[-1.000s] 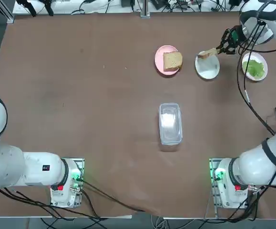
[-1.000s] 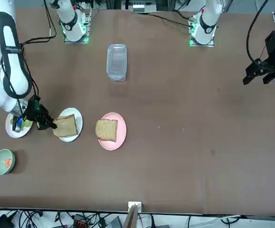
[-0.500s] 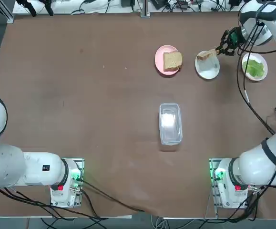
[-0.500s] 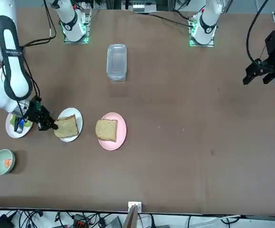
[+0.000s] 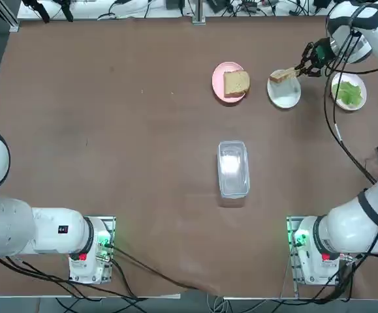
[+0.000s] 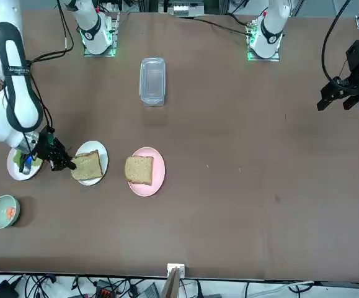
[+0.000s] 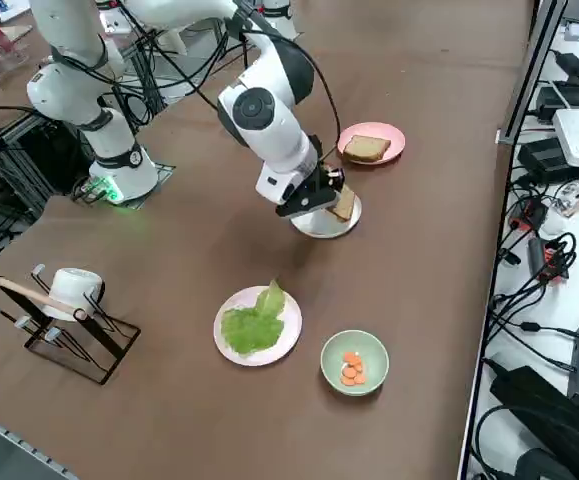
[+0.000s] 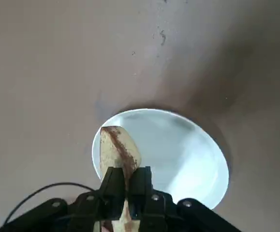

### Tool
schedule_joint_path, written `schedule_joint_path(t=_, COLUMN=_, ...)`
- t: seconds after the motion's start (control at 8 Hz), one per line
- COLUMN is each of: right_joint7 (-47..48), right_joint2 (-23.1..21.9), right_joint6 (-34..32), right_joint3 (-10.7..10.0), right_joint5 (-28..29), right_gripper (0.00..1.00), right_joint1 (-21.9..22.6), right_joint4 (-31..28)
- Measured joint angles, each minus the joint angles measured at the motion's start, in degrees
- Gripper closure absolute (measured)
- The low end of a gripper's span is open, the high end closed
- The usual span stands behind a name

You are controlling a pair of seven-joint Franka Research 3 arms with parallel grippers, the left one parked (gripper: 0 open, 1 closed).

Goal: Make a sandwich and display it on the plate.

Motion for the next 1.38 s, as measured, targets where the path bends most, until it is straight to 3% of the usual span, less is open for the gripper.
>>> schedule_joint_path(t=0.12, right_joint7=-1.8, right_joint2=0.3, right_joint6=0.0, right_joint3=0.0, right_joint5=0.0, right_gripper=0.89, right_joint1=-0.1, right_joint4=0.0)
schedule_joint_path(t=0.25, right_joint7=-3.0, right_joint2=0.4, right_joint6=-0.2, right_joint3=0.0, right_joint5=0.1, right_gripper=0.79, right_joint1=-0.1, right_joint4=0.0)
schedule_joint_path(t=0.75, right_joint7=-4.5, right_joint2=0.0, right_joint6=-0.4, right_joint3=-0.3, right_joint5=0.2, right_gripper=0.05, right_joint1=-0.2, right_joint4=0.1)
schedule_joint_path(t=0.88, right_joint7=-4.6, right_joint2=-0.5, right_joint6=-0.7, right_joint3=-0.4, right_joint5=0.2, right_gripper=0.00, right_joint1=-0.4, right_joint4=0.3)
schedule_joint_path(t=1.12, right_joint7=-4.9, right_joint2=-2.4, right_joint6=-3.1, right_joint3=-0.7, right_joint5=-0.3, right_gripper=0.00, right_joint1=-2.2, right_joint4=1.0)
schedule_joint_path(t=1.38, right_joint7=-6.0, right_joint2=-3.8, right_joint6=-9.2, right_joint3=-1.2, right_joint5=-7.3, right_gripper=0.00, right_joint1=-5.8, right_joint4=5.1)
